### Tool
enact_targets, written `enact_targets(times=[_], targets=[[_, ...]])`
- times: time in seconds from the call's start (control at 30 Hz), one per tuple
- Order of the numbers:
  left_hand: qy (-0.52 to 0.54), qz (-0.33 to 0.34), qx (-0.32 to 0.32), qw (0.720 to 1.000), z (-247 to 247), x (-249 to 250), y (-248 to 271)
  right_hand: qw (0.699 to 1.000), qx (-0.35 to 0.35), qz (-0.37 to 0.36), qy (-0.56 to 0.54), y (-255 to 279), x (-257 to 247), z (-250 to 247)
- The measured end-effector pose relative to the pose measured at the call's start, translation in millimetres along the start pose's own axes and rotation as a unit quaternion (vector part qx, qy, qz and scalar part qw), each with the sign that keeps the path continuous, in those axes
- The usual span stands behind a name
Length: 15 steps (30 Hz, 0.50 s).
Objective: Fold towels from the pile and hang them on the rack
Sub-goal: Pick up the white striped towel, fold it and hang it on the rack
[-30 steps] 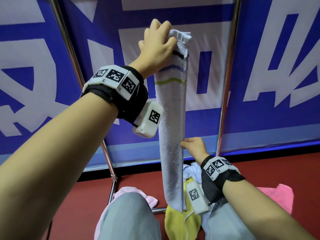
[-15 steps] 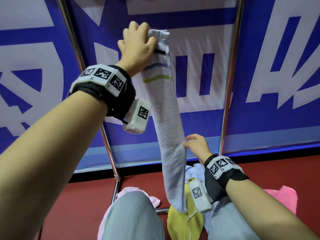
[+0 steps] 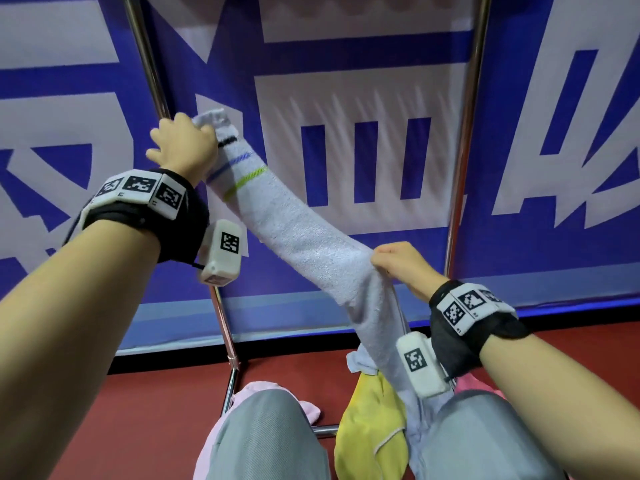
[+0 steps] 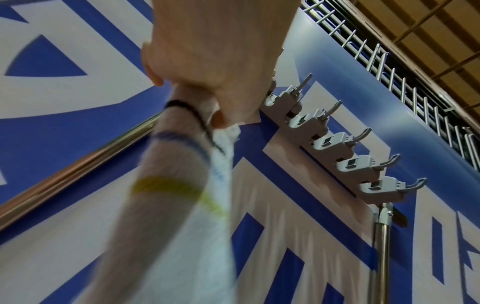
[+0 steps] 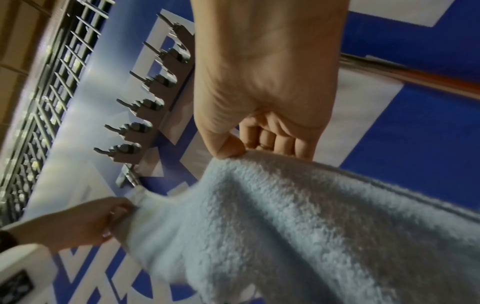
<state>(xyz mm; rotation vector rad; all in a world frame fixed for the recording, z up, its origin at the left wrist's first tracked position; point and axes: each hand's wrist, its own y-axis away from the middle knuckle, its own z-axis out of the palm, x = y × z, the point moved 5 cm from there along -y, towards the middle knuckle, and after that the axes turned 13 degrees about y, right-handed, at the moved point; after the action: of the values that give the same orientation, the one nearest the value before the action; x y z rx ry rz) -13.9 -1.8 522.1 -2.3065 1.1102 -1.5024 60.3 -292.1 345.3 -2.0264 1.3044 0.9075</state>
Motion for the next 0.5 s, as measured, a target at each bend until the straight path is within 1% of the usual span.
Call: enact_targets(times=[0.03,0.07,0.1,0.13,0.17,0.2,0.23,0.27,0.3,0.33,0.37,0.4,0.5], targets=[[-0.020,-0.024,0.002,1.000,1,-3,3,1.000,-0.004,-0.005,-0.012,0,-9,-4],[-0.038,-0.035,-0.003,0.999,4,-3,7,1.000,-0.009,-0.013,-0.026,-1,-20,-8],[-0.047,-0.025,-0.021,0.998,10,0,12,0.999,-0.017,-0.020,-0.035,-3,-32,-13],[-0.043,-0.005,-0.062,0.997,18,5,17,0.999,-0.024,-0.026,-0.039,-5,-45,-17],[-0.019,0.016,-0.130,0.991,31,11,24,0.999,-0.029,-0.030,-0.035,-7,-57,-21],[0.016,0.030,-0.219,0.975,44,18,34,0.999,-0.032,-0.034,-0.026,-9,-68,-25],[0.054,0.032,-0.313,0.948,57,24,48,0.999,-0.036,-0.037,-0.014,-10,-79,-27],[0.092,0.019,-0.396,0.913,66,30,65,0.998,-0.041,-0.041,-0.005,-9,-88,-29],[0.127,-0.005,-0.462,0.878,72,36,81,0.998,-0.045,-0.046,-0.001,-8,-97,-32],[0.156,-0.029,-0.506,0.848,77,41,94,0.998,-0.044,-0.051,0.000,-6,-105,-34],[0.179,-0.046,-0.528,0.829,80,45,102,0.998,-0.039,-0.054,0.002,-4,-111,-38],[0.196,-0.053,-0.537,0.819,83,48,108,0.998,-0.033,-0.055,0.009,-2,-116,-42],[0.218,-0.051,-0.557,0.800,89,53,118,0.998,-0.029,-0.048,0.020,4,-125,-57]])
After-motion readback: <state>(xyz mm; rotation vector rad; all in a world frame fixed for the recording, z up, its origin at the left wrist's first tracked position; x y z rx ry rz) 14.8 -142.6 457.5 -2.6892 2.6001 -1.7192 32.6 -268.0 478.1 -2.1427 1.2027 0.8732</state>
